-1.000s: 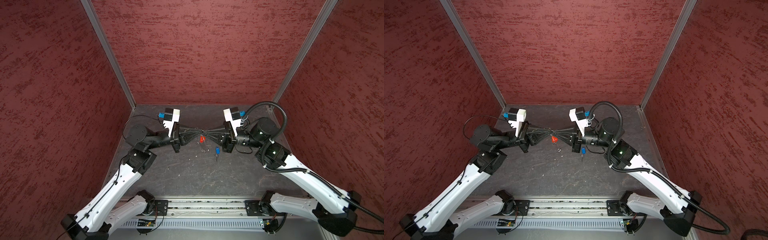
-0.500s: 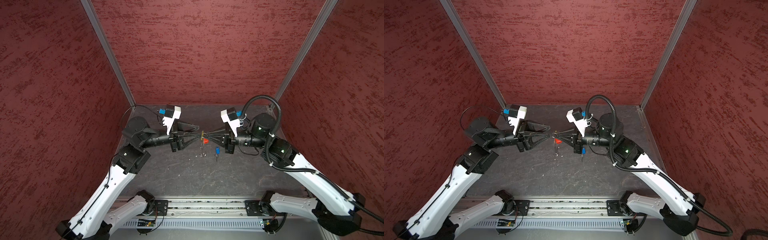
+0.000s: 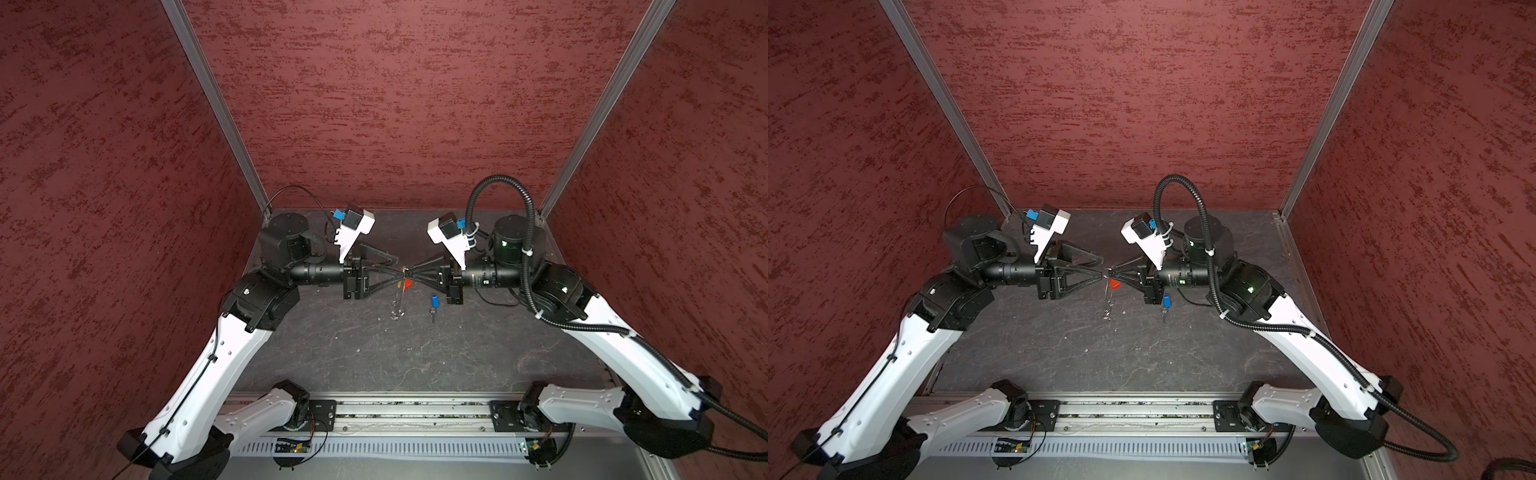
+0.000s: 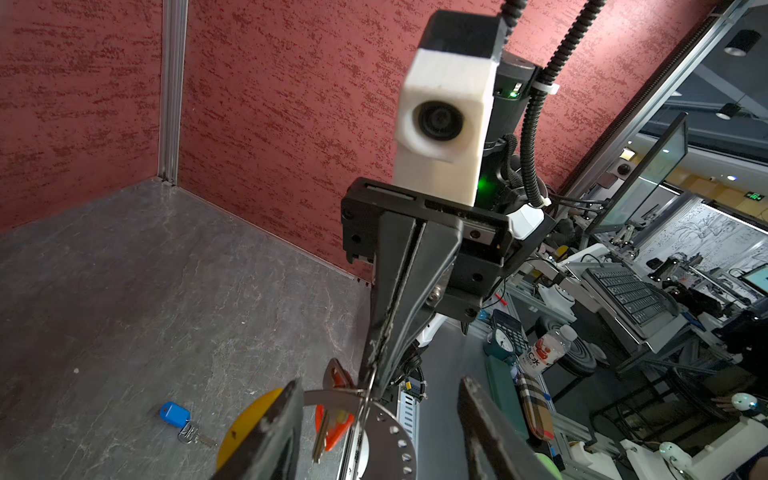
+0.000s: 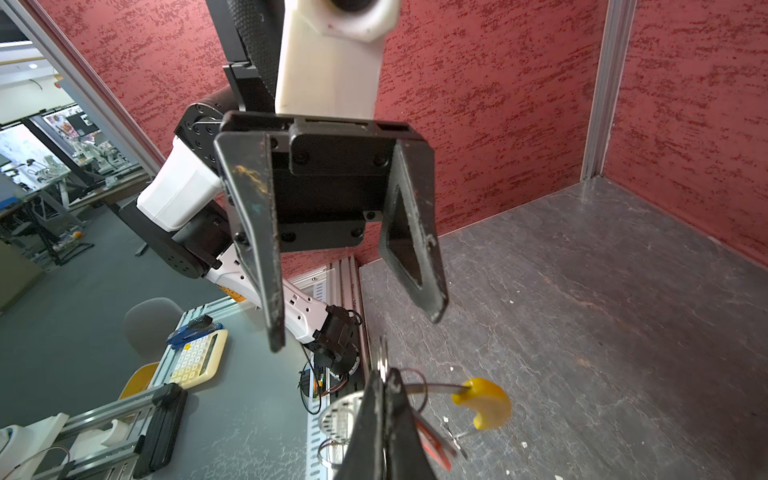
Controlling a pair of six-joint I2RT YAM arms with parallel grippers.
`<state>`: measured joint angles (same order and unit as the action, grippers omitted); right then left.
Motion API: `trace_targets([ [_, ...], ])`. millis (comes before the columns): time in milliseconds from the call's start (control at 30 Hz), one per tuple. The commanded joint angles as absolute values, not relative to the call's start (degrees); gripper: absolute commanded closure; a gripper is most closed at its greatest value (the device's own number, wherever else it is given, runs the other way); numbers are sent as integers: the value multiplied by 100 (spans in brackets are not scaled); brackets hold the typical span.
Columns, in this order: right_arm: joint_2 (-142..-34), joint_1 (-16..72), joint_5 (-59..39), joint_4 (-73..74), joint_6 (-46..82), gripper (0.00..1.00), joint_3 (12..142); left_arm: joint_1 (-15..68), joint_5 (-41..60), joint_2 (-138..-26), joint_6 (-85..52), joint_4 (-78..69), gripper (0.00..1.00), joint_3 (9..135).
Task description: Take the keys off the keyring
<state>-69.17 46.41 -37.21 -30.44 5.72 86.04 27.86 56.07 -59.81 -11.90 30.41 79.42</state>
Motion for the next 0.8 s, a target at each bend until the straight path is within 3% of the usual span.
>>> trace_targets([
  [0,-6958,4640,-3839,-3240,383,100,8828,2727,5941,-6020,-1080,3200,39,8041],
  [400,-7039,4641,-3979,-3470,279,100,8927,2708,6265,-6188,-1047,3271,38,8118],
  [767,-7006,4641,-3980,-3408,300,100,8939,2766,6292,-6366,-991,3455,64,8198],
])
